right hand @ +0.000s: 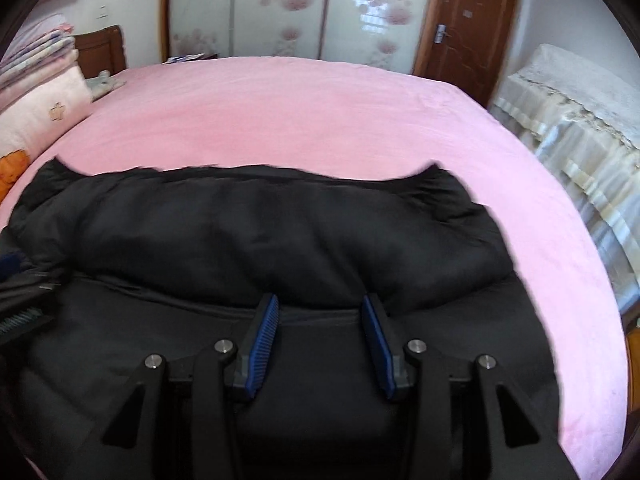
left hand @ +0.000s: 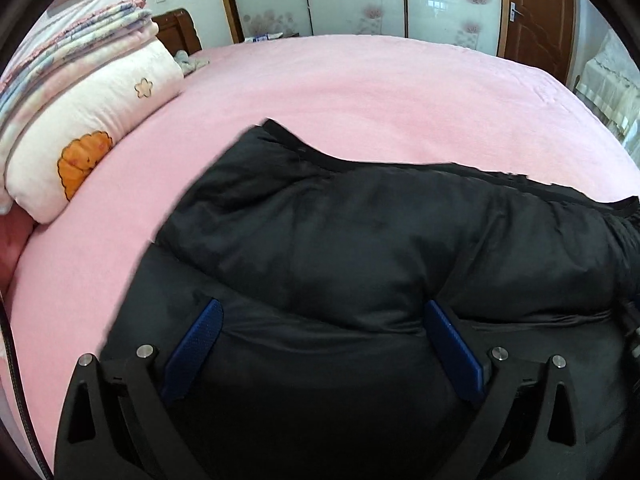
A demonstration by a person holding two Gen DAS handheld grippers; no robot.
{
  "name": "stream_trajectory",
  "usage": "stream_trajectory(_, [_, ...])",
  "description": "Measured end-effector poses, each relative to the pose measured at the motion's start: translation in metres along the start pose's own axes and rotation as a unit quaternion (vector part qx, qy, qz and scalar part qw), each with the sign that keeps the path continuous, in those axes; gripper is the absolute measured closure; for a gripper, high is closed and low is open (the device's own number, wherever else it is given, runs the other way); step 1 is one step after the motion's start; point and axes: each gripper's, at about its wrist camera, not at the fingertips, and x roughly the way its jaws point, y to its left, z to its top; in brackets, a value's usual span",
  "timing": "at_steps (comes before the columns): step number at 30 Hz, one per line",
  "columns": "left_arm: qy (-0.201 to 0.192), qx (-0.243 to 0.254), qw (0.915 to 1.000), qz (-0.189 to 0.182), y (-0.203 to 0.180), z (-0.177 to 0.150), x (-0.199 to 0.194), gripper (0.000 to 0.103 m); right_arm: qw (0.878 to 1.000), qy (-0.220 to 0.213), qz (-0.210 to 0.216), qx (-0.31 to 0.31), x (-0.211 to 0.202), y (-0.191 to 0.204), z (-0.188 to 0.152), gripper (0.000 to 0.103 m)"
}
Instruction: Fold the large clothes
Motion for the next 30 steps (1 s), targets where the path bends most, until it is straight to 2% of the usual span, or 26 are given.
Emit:
stream_trajectory(3, [-0.015, 0.008, 0.9994, 0.029, 0.020, 0.003, 0.002, 0.002, 0.999, 0.000, -0.031, 0.011, 0.004, -0.032, -0.004, 0.060])
stream_trajectory(5, [-0.031, 0.006, 0.9971, 0.070, 0.036, 0.003, 0.005, 0.002, 0.998, 0.000, -0.059, 0.028, 0.009, -0.059, -0.007, 0.060])
stream_trajectory(7, [-0.022, -0.011, 0.9943, 0.104, 0.055, 0.002, 0.015, 0.002, 0.996, 0.006, -0.074, 0.041, 0.016, -0.080, -0.010, 0.060])
stream_trajectory(10, [-0.017, -0.044, 0.9946, 0.093, 0.077, -0.001, 0.025, 0.002, 0.995, 0.013, -0.086, 0.053, 0.023, -0.101, -0.015, 0.060])
stream_trajectory(15, [-0.026, -0.018, 0.9935, 0.110, 0.076, 0.001, 0.023, 0.000, 0.994, 0.012, -0.087, 0.062, 0.022, -0.106, -0.016, 0.059])
stream_trajectory(18, [-0.026, -0.040, 0.9922, 0.115, 0.077, 0.006, 0.001, 0.001, 0.993, 0.020, -0.079, 0.086, 0.009, -0.108, -0.007, 0.060])
stream_trajectory(20, [-0.036, -0.062, 0.9932, 0.092, 0.074, 0.005, -0.022, 0.001, 0.993, 0.001, -0.054, 0.107, -0.015, -0.099, 0.000, 0.060])
stream_trajectory(23, [-0.054, -0.075, 0.9947, 0.045, 0.057, -0.002, -0.062, 0.001, 0.994, -0.038, 0.004, 0.105, -0.061, -0.067, 0.003, 0.060])
stream_trajectory(25, [-0.064, -0.072, 0.9952, 0.018, 0.037, -0.016, -0.086, 0.001, 0.992, -0.048, 0.068, 0.093, -0.085, -0.030, 0.000, 0.060])
stream_trajectory(28, [-0.065, -0.062, 0.9959, 0.008, 0.015, -0.039, -0.102, 0.001, 0.988, -0.036, 0.140, 0.053, -0.100, 0.026, -0.014, 0.060])
stream_trajectory(30, [-0.051, -0.054, 0.9971, 0.018, 0.008, -0.052, -0.097, 0.002, 0.988, -0.023, 0.151, 0.022, -0.097, 0.053, -0.027, 0.060])
